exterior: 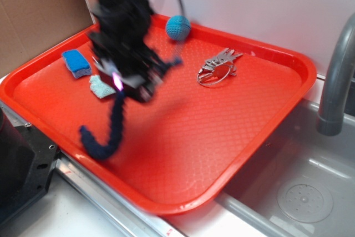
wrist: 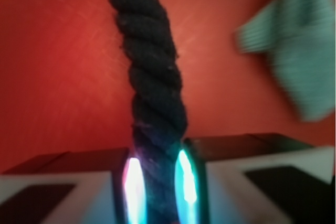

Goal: Grab the blue rope.

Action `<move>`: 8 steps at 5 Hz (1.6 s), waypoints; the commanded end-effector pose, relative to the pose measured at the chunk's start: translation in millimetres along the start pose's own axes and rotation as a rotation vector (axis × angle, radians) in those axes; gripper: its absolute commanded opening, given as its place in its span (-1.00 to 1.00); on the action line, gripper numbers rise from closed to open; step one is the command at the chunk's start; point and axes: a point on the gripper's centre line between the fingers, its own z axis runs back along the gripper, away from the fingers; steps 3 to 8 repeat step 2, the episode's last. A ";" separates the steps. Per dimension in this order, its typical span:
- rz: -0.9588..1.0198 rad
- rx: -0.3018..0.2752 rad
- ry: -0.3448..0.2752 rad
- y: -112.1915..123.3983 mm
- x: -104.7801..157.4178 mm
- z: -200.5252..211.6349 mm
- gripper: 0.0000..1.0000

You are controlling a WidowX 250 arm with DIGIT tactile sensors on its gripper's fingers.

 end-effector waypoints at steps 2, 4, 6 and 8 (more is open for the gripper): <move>0.081 0.012 -0.023 40.5 -12.9 151.7 -1.00; 0.081 0.012 -0.023 40.5 -12.9 151.7 -1.00; 0.081 0.012 -0.023 40.5 -12.9 151.7 -1.00; 0.081 0.012 -0.023 40.5 -12.9 151.7 -1.00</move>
